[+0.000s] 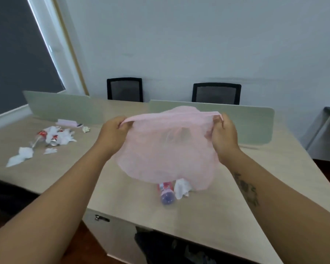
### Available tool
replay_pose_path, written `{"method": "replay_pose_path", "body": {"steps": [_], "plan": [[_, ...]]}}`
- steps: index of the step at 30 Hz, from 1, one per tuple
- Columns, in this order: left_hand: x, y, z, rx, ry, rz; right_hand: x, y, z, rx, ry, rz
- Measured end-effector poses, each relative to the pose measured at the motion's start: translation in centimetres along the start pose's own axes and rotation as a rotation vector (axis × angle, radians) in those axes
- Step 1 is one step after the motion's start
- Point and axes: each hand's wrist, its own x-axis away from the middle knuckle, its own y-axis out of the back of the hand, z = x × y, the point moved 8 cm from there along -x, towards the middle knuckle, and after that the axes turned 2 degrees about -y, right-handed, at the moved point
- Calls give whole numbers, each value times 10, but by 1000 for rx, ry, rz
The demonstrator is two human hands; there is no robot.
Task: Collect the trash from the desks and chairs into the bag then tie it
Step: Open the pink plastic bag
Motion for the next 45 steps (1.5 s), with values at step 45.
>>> {"method": "replay_pose_path", "body": {"steps": [45], "plan": [[-241,127,366,-570,147,43,-32,-451,-83,914,159,241]]}}
